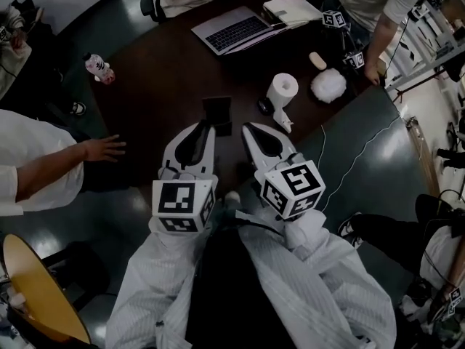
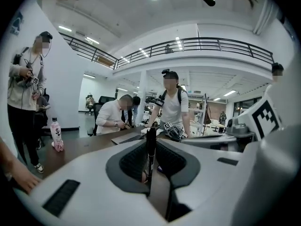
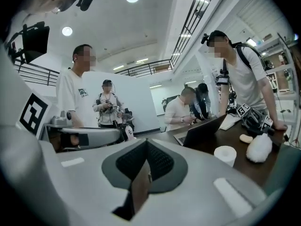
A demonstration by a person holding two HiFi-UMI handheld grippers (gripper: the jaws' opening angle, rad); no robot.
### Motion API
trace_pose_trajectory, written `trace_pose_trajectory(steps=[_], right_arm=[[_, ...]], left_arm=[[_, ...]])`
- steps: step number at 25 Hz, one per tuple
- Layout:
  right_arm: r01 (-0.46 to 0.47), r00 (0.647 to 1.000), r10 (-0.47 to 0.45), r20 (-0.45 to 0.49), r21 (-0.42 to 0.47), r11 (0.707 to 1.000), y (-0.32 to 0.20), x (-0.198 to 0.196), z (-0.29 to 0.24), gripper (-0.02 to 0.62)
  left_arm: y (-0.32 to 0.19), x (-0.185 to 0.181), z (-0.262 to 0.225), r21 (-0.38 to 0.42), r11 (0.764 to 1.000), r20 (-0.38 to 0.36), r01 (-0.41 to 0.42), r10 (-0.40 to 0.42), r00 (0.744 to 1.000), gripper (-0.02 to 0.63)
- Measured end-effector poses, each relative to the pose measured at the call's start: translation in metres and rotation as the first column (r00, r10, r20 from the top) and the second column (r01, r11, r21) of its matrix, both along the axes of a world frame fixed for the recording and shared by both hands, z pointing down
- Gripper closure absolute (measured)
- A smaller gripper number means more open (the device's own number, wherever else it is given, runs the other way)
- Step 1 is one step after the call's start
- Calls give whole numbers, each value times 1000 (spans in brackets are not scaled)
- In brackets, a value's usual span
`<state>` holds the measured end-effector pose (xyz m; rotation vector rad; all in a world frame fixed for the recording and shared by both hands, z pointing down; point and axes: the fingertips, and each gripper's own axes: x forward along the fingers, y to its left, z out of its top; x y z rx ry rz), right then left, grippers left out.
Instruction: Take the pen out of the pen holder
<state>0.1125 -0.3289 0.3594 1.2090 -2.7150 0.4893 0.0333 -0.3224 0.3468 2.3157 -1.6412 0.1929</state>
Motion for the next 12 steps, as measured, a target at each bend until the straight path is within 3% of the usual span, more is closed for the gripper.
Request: trace_pose_trajectory(steps=[12], right_arm=[[74,997,-73,-30,33,997,15,-21,-12,595]], left_arm=[[21,-8,-1,7,1000,-17,5,-5,1000,543]])
